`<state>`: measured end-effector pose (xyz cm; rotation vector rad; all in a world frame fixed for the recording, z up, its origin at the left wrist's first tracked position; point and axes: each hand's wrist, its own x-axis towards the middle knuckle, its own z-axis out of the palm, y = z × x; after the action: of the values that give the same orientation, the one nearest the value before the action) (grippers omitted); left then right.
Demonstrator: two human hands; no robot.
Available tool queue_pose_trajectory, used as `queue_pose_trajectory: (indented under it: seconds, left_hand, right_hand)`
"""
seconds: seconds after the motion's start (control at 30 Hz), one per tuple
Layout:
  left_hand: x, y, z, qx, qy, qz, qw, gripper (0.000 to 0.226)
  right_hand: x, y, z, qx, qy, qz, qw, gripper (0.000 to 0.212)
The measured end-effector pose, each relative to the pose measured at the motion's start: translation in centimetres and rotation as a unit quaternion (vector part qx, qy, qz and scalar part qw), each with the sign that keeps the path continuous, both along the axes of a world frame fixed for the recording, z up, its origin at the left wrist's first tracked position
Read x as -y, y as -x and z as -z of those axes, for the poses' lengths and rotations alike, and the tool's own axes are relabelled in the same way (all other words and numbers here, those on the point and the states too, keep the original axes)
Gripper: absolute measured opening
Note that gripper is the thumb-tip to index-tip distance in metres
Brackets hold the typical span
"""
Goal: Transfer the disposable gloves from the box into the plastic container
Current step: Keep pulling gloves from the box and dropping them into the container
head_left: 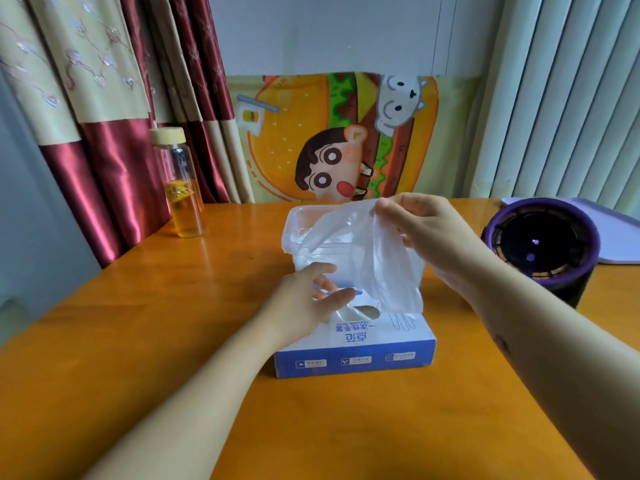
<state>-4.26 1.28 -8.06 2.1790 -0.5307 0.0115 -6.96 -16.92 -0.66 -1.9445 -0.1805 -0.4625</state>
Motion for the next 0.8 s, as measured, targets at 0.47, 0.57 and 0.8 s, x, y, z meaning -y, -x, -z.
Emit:
queue_pose_trajectory:
  seconds: [0.47,0.57,0.8]
  left_hand:
    - [1.5,-1.1,-7.3,0.005,0.241,-0.062,0.968,0.019]
    - [1.1,-2.7,-8.3,-0.017,0.298,-0.113,0.948,0.015]
    - [2.1,-5.3,-9.4,-0.038,0.310,-0.196,0.929,0.015]
  right_hand:
    - [-0.3,-0.6,-0.6,-0.202,-0.164,-0.131,0.957,0.040]
    - [0.8,0.2,-1.4,-0.062,-0.153,-0.083,0.983,0.035]
    - [0.1,1.4,-1.9,-0.004,0.157,-0.128,0.979,0.019]
